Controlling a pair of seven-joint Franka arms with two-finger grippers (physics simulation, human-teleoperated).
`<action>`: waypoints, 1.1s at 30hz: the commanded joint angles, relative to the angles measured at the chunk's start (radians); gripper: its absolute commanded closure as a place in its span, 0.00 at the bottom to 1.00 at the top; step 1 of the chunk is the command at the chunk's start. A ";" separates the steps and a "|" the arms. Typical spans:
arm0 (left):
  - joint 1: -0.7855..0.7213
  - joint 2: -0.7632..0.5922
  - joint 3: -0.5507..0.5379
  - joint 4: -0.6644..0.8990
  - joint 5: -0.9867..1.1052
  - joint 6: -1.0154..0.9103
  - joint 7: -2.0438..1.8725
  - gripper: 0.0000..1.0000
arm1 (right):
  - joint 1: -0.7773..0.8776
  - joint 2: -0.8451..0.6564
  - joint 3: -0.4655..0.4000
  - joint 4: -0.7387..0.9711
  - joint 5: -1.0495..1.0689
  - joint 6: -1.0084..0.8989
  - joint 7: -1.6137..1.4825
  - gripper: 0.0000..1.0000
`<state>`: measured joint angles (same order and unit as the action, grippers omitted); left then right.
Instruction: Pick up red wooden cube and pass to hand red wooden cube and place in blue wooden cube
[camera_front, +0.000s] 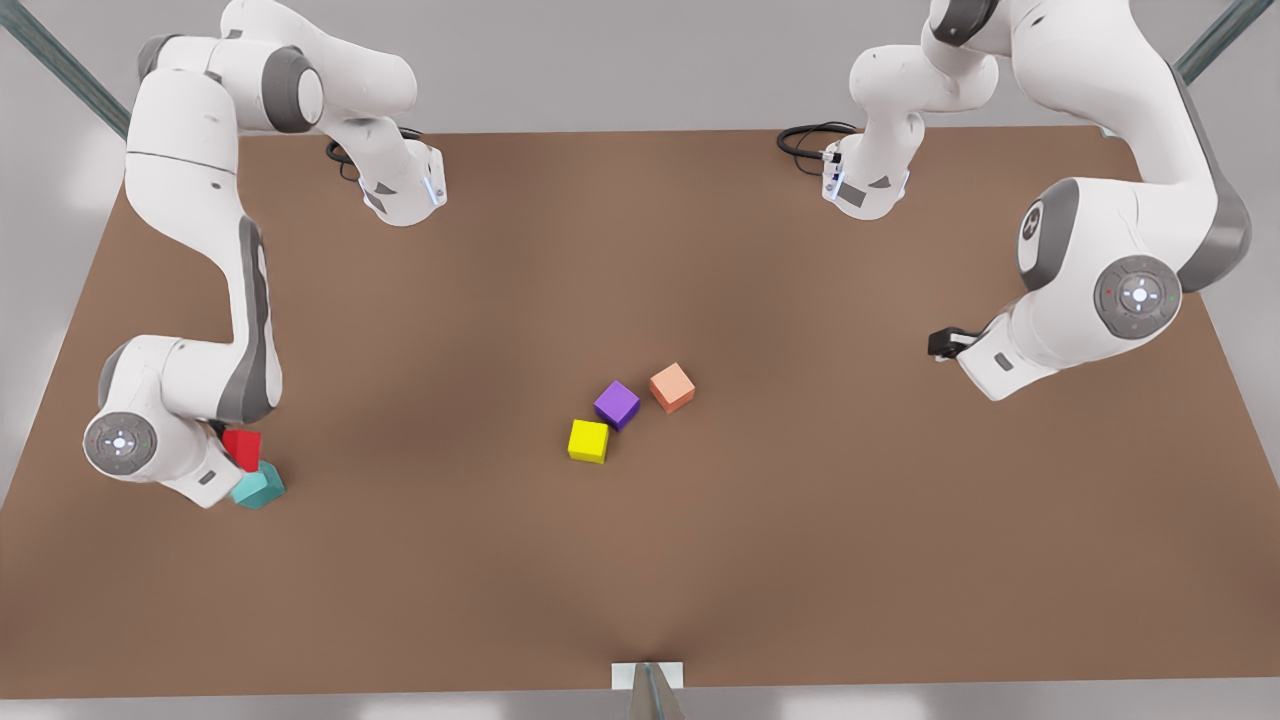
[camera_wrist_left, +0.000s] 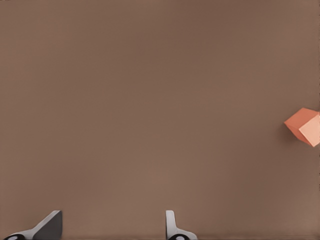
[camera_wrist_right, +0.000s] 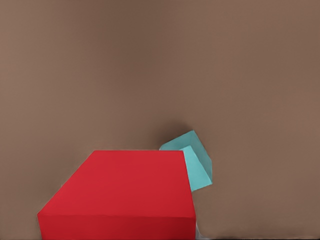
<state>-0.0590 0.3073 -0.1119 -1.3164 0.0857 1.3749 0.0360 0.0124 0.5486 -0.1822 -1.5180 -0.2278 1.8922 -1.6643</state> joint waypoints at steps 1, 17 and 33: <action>0.001 0.000 0.000 0.000 -0.008 -0.004 0.093 0.00 | -0.015 0.002 -0.005 -0.024 -0.005 0.268 0.334 0.76; 0.001 0.030 0.000 -0.004 -0.008 -0.020 0.093 0.00 | -0.065 0.065 -0.007 -0.146 0.028 0.432 0.356 0.75; 0.001 0.053 0.000 -0.004 -0.008 -0.030 0.091 0.00 | -0.072 0.068 -0.005 -0.174 0.028 0.372 0.359 0.00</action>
<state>-0.0583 0.3611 -0.1118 -1.3212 0.0778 1.3474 0.1128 -0.0611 0.6177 -0.1871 -1.6954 -0.1995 2.2858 -1.3736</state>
